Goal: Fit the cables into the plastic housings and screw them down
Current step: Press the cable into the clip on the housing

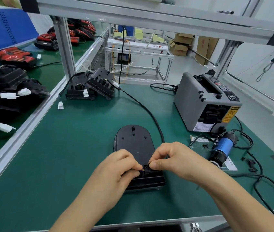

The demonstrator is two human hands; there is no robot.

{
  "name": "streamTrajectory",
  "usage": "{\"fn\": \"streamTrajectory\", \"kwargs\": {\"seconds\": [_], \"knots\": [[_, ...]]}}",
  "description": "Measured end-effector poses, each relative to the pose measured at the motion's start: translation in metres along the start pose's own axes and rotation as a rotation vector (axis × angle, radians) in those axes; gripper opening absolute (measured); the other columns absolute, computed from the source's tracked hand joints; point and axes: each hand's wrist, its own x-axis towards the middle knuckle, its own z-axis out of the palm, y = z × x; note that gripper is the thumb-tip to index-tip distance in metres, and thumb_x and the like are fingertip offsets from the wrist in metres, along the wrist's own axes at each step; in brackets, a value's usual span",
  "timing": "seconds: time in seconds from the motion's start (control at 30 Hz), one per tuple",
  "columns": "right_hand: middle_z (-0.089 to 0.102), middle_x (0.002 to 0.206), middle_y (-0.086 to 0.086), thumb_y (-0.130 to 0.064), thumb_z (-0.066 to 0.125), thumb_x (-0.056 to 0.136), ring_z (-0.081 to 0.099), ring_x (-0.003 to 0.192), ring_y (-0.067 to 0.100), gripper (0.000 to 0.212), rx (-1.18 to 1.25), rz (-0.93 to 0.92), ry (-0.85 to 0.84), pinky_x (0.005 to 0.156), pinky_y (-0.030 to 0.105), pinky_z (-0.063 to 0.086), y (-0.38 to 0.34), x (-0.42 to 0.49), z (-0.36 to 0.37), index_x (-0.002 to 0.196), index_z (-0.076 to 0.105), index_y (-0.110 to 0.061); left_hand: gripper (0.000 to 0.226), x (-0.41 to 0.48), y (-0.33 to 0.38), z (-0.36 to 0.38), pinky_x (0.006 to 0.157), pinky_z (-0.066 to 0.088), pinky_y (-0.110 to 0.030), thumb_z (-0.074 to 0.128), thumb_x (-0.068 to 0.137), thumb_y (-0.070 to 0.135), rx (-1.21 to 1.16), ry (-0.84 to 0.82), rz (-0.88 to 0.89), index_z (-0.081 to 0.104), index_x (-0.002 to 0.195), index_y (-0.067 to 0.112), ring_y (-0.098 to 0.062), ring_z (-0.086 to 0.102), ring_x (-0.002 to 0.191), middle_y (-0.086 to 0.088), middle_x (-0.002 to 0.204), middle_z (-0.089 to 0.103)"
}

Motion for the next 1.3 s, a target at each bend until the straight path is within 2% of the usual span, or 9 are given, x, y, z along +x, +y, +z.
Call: {"fn": "streamTrajectory", "kwargs": {"seconds": [0.1,0.27,0.37,0.53,0.77,0.9,1.03,1.17,1.3], "knots": [[0.062,0.066,-0.019,-0.024,0.074,0.079,0.054,0.063,-0.009,0.02,-0.02,0.021,-0.058,0.062,0.008,0.041,-0.003,0.004,-0.004,0.064,0.066,-0.034,0.01,-0.002,0.0,0.001,0.071,0.042,-0.019,0.067,0.087,0.015,0.089,0.026,0.085,0.07,0.091,0.024,-0.004,0.052,0.085,0.016,0.09,0.056],[0.064,0.071,-0.012,-0.024,0.075,0.078,0.058,0.071,0.003,0.011,-0.074,0.045,-0.162,0.08,0.031,0.051,-0.009,0.013,-0.009,0.07,0.067,-0.026,0.008,-0.004,0.002,0.002,0.063,0.045,-0.024,0.061,0.087,0.02,0.179,0.057,0.16,0.068,0.089,0.023,-0.009,0.05,0.08,0.012,0.088,0.056],[0.065,0.074,-0.011,-0.025,0.074,0.079,0.059,0.075,0.007,0.008,-0.158,0.056,-0.261,0.086,0.036,0.051,-0.017,0.019,-0.016,0.074,0.067,-0.025,0.007,-0.005,0.001,0.003,0.061,0.048,-0.029,0.064,0.087,0.017,0.17,0.063,0.167,0.067,0.089,0.022,-0.01,0.05,0.08,0.011,0.087,0.056],[0.062,0.073,-0.018,-0.037,0.072,0.079,0.056,0.075,0.003,0.011,-0.465,0.067,-0.43,0.072,0.023,0.045,-0.039,0.037,-0.027,0.083,0.068,-0.028,0.007,-0.006,0.002,0.003,0.057,0.049,-0.033,0.063,0.085,0.016,0.167,0.063,0.172,0.067,0.089,0.021,-0.011,0.049,0.078,0.01,0.086,0.056],[0.06,0.068,-0.02,-0.035,0.073,0.079,0.053,0.072,-0.001,0.008,-0.615,0.026,-0.597,0.068,0.019,0.04,-0.055,0.054,-0.029,0.08,0.068,-0.028,0.012,-0.006,0.001,0.003,0.057,0.049,-0.033,0.069,0.084,0.011,0.173,0.058,0.158,0.067,0.089,0.022,-0.011,0.049,0.079,0.01,0.086,0.056],[0.059,0.067,-0.021,-0.037,0.073,0.078,0.053,0.076,0.0,0.012,-0.674,0.014,-0.65,0.074,0.022,0.041,-0.06,0.06,-0.028,0.072,0.065,-0.032,0.013,-0.006,0.0,0.004,0.058,0.049,-0.034,0.069,0.084,0.011,0.176,0.054,0.154,0.066,0.089,0.023,-0.012,0.049,0.08,0.01,0.087,0.055],[0.059,0.072,-0.02,-0.038,0.073,0.079,0.052,0.076,-0.002,0.013,-0.725,0.008,-0.701,0.072,0.02,0.041,-0.065,0.066,-0.025,0.072,0.064,-0.033,0.016,-0.006,-0.001,0.004,0.056,0.049,-0.033,0.072,0.082,0.008,0.179,0.059,0.162,0.067,0.089,0.021,-0.009,0.045,0.08,0.01,0.087,0.056],[0.06,0.075,-0.018,-0.032,0.072,0.082,0.053,0.085,0.003,0.012,-0.664,0.063,-0.774,0.093,0.028,0.045,-0.066,0.07,-0.024,0.074,0.064,-0.031,0.015,-0.006,0.001,0.004,0.056,0.049,-0.033,0.071,0.082,0.007,0.188,0.069,0.163,0.067,0.088,0.021,-0.009,0.046,0.08,0.009,0.087,0.056],[0.06,0.076,-0.017,-0.033,0.072,0.082,0.053,0.084,0.004,0.012,-0.628,0.085,-0.79,0.087,0.025,0.045,-0.064,0.071,-0.024,0.074,0.063,-0.031,0.014,-0.007,0.002,0.004,0.057,0.049,-0.033,0.07,0.083,0.007,0.177,0.069,0.16,0.068,0.087,0.02,-0.012,0.049,0.08,0.008,0.087,0.057]]}}
